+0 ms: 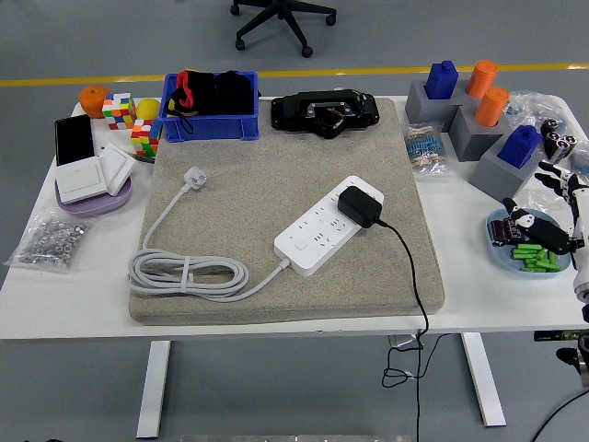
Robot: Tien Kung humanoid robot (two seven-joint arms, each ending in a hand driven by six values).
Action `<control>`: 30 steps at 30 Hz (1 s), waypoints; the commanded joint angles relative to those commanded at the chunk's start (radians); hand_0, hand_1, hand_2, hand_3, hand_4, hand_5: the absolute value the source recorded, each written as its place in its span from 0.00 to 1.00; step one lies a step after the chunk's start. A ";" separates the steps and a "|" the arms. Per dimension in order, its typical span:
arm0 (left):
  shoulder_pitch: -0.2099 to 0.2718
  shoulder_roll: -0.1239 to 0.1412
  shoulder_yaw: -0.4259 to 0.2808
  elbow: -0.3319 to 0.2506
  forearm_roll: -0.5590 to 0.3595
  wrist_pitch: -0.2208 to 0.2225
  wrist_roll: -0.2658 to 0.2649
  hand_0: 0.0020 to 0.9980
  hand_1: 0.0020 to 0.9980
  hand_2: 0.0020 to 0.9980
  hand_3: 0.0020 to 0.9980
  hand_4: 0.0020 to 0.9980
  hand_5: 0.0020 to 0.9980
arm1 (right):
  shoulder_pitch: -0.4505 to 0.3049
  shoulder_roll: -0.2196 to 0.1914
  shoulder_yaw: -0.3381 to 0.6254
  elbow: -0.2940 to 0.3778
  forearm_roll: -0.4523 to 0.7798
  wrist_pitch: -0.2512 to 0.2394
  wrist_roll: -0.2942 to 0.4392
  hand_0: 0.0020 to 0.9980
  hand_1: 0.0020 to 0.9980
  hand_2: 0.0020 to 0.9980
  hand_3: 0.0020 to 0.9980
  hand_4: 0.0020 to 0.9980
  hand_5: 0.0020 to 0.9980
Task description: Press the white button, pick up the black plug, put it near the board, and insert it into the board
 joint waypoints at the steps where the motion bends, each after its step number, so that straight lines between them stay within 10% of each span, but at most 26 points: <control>1: -0.001 -0.001 0.002 0.000 -0.001 0.000 -0.001 0.69 0.68 0.66 0.69 0.62 0.15 | -0.002 0.001 0.002 0.003 0.003 0.001 -0.001 0.90 0.81 0.75 0.81 0.88 0.24; 30: -0.003 -0.012 -0.008 0.000 -0.003 0.003 -0.005 0.69 0.68 0.66 0.69 0.61 0.14 | -0.037 0.028 0.089 0.045 -0.003 0.008 -0.010 0.89 0.81 0.75 0.81 0.88 0.24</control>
